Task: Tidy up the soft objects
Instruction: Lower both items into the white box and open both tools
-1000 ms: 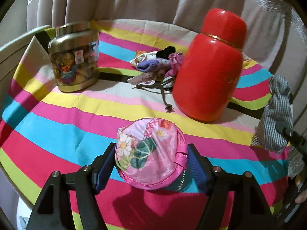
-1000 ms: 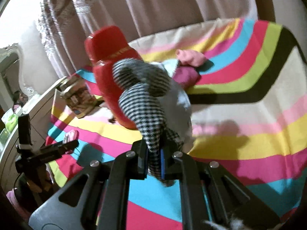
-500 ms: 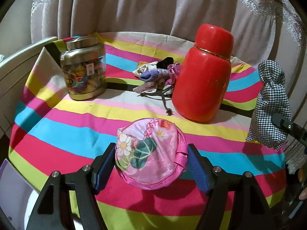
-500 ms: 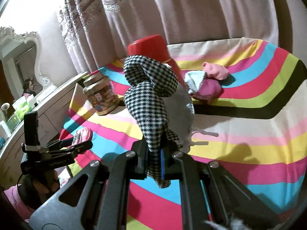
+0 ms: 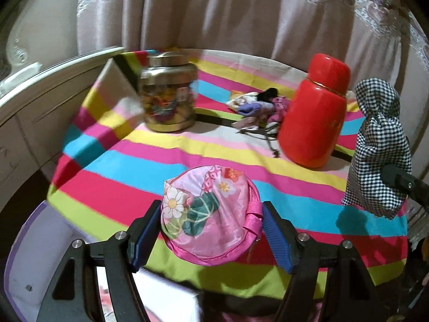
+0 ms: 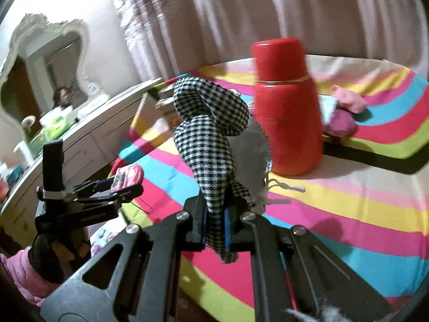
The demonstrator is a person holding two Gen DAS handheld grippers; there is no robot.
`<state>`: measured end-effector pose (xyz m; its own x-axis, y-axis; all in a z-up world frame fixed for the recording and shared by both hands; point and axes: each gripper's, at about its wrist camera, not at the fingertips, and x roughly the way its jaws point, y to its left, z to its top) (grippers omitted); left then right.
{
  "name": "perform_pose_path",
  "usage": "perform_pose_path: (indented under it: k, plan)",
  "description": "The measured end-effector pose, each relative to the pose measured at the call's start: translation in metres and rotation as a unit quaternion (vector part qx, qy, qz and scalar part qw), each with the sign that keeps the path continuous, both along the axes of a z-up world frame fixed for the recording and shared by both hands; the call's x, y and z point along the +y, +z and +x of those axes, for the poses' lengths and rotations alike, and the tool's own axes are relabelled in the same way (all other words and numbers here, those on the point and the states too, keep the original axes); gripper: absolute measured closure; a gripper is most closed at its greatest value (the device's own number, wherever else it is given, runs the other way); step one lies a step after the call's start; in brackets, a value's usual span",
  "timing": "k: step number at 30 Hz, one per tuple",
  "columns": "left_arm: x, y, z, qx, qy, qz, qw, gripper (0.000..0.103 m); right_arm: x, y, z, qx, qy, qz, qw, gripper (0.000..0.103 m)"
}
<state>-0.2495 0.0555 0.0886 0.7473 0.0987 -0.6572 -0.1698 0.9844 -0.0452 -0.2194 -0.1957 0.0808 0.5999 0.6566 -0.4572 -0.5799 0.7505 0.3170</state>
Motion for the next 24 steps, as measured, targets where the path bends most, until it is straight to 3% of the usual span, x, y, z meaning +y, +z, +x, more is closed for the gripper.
perform_pose_path:
  k: [7,11,15,21,23,24]
  plan:
    - [0.031,-0.002,-0.034,-0.001,0.042,-0.004,0.9991,0.030,0.056,0.006,-0.021,-0.012,0.083,-0.026,0.996,0.091]
    - [0.057,-0.001,-0.064,-0.009,0.080,-0.010,0.9967,0.030,0.097,0.016,-0.039,-0.033,0.148,-0.053,0.987,0.091]
    - [0.090,-0.004,-0.097,-0.003,0.136,-0.022,0.9905,0.030,0.134,0.021,-0.063,-0.054,0.218,-0.067,0.972,0.091]
    - [0.137,-0.016,-0.146,0.019,0.231,-0.017,0.9725,0.028,0.196,0.007,-0.084,-0.045,0.303,-0.086,0.948,0.090]
    - [0.149,-0.019,-0.155,0.022,0.253,-0.033,0.9666,0.020,0.214,-0.003,-0.094,-0.029,0.335,-0.102,0.936,0.075]
    - [0.155,-0.020,-0.159,0.021,0.267,-0.040,0.9628,0.019,0.218,-0.007,-0.099,-0.027,0.342,-0.111,0.933,0.052]
